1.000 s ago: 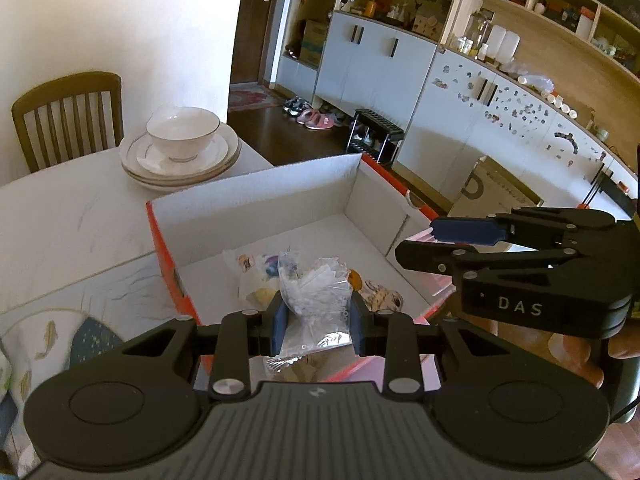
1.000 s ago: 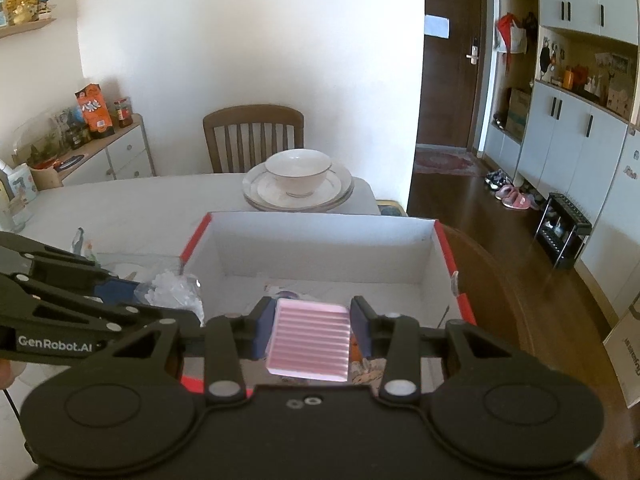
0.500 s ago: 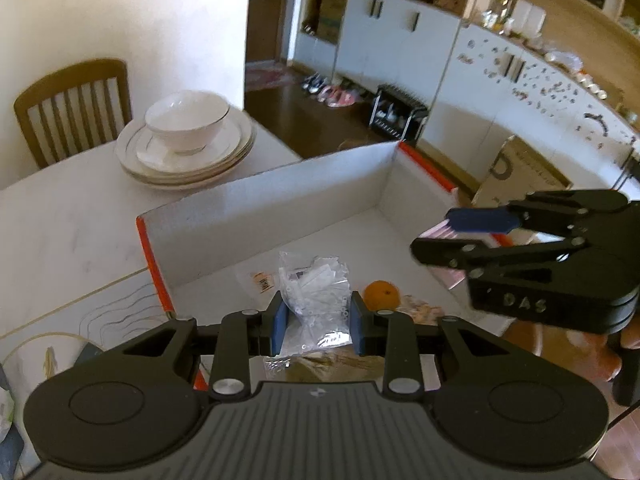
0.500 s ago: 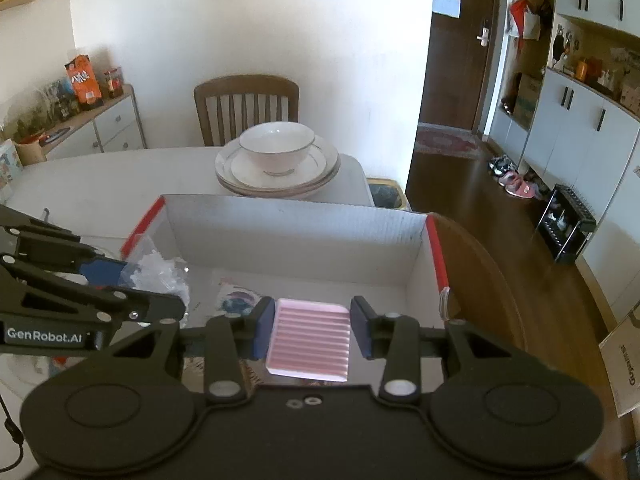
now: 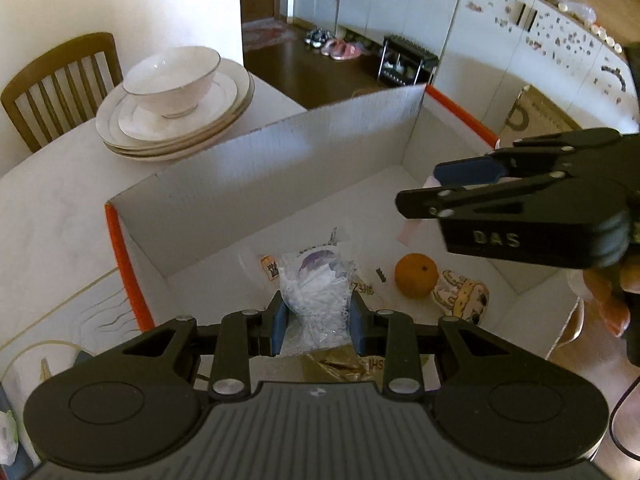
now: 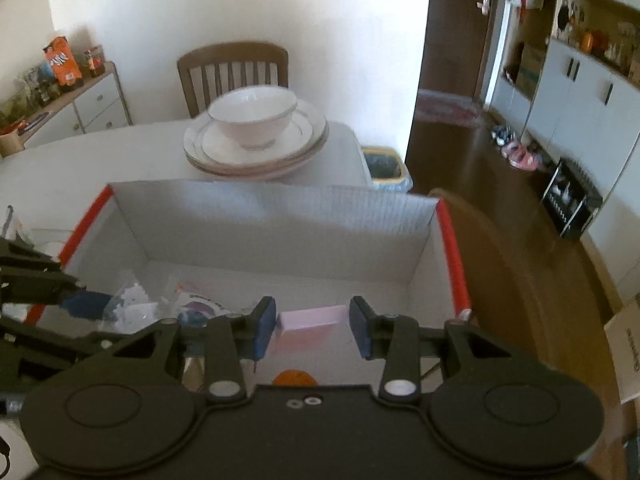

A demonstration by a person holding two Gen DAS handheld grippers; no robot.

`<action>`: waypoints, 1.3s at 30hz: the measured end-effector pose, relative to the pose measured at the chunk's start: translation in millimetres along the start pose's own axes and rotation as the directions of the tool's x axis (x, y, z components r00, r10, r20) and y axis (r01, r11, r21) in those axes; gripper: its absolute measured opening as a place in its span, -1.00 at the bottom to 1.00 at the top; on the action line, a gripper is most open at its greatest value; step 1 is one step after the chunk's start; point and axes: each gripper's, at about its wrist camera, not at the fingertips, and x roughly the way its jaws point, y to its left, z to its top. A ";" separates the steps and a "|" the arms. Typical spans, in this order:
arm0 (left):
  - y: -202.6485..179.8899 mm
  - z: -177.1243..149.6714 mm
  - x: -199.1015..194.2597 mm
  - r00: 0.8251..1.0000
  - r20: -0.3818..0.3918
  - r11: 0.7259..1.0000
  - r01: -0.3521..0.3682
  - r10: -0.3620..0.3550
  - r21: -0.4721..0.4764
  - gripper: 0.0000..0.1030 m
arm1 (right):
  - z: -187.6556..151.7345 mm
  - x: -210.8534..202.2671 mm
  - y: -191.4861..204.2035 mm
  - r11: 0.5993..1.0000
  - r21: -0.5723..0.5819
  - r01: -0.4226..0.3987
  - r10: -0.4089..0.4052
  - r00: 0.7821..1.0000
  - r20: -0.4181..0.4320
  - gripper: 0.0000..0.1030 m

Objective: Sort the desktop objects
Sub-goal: 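Lower and open both grippers to drop the bag and pad into the box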

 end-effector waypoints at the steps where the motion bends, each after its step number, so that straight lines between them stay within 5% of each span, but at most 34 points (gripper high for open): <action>1: 0.2 0.5 2.4 1.000 -0.009 1.000 0.000 0.000 0.001 -0.42 | 0.7 5.2 -0.7 1.000 0.005 -0.003 0.004 1.000 -0.016 -0.23; 12: 1.5 4.5 17.5 0.997 -0.072 1.000 -0.003 0.004 0.015 -0.42 | 4.2 34.1 -1.9 1.000 0.011 0.021 -0.019 0.987 -0.157 -0.23; 29: -3.8 3.8 16.7 0.997 -0.082 0.999 -0.009 0.013 0.044 -0.38 | 5.3 34.9 -2.1 0.999 0.006 0.036 -0.034 0.983 -0.178 -0.08; 30: -4.7 3.1 15.7 0.997 -0.077 0.999 -0.011 0.014 0.047 -0.35 | 4.8 32.5 -2.7 0.999 0.006 0.034 -0.033 0.984 -0.175 -0.06; 33: -7.1 0.1 10.1 0.999 -0.052 0.999 -0.007 0.009 0.054 0.14 | 2.7 24.4 -4.3 1.000 0.010 0.020 -0.018 0.986 -0.167 0.01; 39: -10.4 -4.9 -2.3 1.000 -0.018 0.999 0.009 -0.008 0.046 0.19 | -2.1 4.5 -6.3 1.000 0.027 -0.016 0.019 0.990 -0.142 0.13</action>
